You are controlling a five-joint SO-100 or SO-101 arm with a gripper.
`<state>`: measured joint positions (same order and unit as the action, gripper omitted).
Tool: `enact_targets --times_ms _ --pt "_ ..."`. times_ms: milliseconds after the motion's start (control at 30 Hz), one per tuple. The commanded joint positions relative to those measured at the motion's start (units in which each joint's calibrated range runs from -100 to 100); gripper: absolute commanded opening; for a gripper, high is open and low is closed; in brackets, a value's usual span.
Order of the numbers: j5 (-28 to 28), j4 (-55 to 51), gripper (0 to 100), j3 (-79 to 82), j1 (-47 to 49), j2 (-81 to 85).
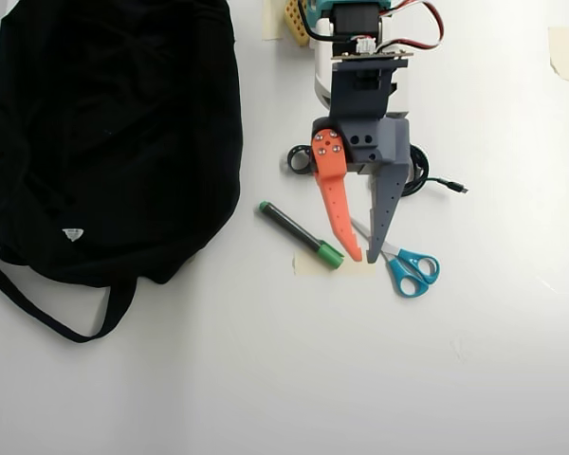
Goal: Put the green marker into the black bag
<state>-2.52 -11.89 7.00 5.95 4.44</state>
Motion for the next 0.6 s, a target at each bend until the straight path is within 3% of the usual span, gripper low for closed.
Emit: enact_targets --times_ms 0,133,567 --pt "-0.11 0.35 2 -1.79 0.03 0.79" --pt "-0.42 -2.49 2 -1.70 0.33 0.54" --pt "-0.11 -29.19 2 -2.59 0.41 1.53"
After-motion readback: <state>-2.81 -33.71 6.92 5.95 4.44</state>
